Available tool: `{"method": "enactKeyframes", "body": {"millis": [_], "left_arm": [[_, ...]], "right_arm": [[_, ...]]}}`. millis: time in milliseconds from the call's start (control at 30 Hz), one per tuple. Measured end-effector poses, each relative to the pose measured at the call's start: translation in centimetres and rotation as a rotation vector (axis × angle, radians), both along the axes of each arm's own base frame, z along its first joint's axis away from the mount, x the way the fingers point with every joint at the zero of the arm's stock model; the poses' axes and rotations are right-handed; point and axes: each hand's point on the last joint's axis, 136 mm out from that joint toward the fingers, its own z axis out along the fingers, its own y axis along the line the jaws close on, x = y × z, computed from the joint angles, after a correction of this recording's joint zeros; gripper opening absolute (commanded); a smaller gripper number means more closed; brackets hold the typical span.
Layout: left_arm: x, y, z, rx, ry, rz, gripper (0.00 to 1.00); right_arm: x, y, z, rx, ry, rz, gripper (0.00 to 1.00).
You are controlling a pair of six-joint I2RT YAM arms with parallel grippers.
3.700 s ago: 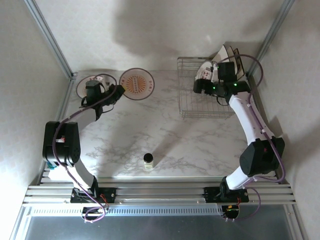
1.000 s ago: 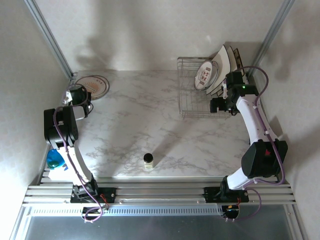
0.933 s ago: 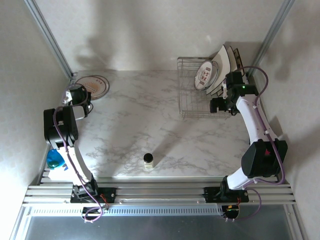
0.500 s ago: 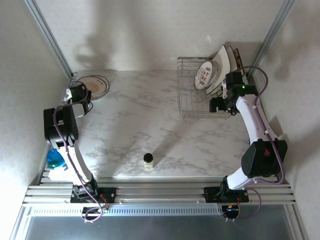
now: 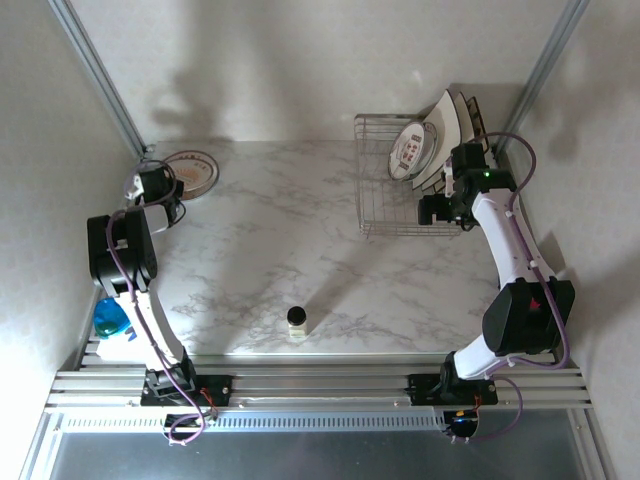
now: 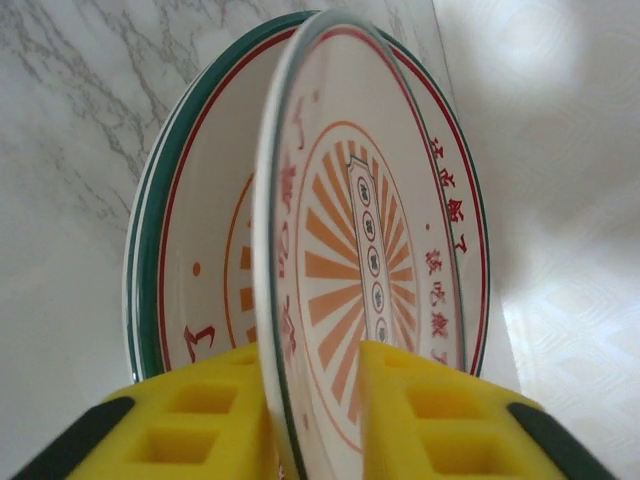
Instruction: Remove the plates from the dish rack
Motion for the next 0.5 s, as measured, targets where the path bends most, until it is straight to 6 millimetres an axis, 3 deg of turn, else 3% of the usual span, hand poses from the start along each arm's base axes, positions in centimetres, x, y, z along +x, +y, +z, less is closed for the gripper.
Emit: {"method": "enactKeyframes", "body": {"millis": [500], "left_arm": [[-0.31,-0.54,-0.37,0.133,0.133,-0.121,0.50]], "right_arm": [[-0.10,0.04,-0.49,0.002,0.004,0.001,0.99]]}}
